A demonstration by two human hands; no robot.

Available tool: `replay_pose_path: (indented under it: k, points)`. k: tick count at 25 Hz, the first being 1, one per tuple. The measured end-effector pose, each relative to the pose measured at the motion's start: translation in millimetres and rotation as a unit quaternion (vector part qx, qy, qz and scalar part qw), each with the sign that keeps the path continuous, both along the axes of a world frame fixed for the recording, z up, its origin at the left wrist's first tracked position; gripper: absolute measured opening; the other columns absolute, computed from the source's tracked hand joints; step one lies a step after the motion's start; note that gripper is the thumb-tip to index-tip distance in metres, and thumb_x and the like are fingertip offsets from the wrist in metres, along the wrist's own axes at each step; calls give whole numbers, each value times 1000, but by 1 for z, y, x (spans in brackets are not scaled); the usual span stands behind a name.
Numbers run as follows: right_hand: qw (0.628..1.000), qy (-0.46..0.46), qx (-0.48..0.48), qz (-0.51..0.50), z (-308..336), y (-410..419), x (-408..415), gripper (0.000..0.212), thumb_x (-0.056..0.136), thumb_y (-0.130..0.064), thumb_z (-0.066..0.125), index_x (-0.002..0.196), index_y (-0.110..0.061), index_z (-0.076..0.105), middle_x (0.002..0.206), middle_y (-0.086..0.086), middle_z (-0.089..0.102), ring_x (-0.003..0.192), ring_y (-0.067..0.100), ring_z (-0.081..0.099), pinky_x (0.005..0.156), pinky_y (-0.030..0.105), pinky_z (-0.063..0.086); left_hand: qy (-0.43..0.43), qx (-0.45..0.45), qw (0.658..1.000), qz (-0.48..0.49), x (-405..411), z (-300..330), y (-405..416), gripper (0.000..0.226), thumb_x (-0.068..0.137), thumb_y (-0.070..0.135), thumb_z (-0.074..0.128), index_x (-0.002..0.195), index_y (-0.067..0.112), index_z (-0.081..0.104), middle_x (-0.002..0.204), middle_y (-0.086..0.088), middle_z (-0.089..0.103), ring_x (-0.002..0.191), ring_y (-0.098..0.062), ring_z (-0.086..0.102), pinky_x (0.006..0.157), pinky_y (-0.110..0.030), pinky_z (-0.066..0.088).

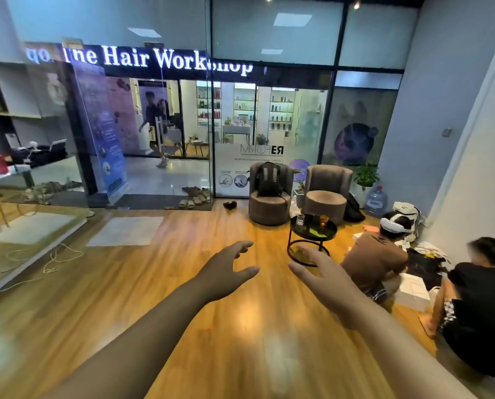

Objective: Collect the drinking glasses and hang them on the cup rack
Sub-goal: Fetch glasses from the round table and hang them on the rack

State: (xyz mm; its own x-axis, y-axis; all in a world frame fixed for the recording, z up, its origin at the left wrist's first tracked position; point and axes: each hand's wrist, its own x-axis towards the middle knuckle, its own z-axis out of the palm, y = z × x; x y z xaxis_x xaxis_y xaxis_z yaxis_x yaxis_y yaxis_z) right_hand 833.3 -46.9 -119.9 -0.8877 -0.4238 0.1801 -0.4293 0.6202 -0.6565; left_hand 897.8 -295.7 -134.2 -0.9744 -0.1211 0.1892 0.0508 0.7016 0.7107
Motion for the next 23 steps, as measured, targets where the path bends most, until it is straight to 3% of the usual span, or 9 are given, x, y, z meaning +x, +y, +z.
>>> replay_pose_path:
  k: [7,12,23]
  points:
    - [999,21,-9,44,18,-142,-43,78,88,-75,51,157,-43,36,163,-8,42,149,16,40,115,41,42,33,-7,998,57,-11,26,-155,66,93,51,70,152,41,40,150,15,49,138,-8,46,105,-30,43]
    - [994,45,25,99,27,-204,-81,73,92,-70,53,158,-46,31,164,-14,39,149,10,37,115,34,37,38,-18,997,72,-36,26,-211,69,92,53,70,153,44,38,150,19,49,137,-4,46,103,-24,41]
    - [987,56,34,146,12,-317,-307,73,93,-70,54,158,-44,33,162,-12,42,147,9,39,110,27,36,25,-36,993,112,-211,19,-330,70,89,58,70,151,45,40,150,17,50,134,-2,48,108,-31,45]
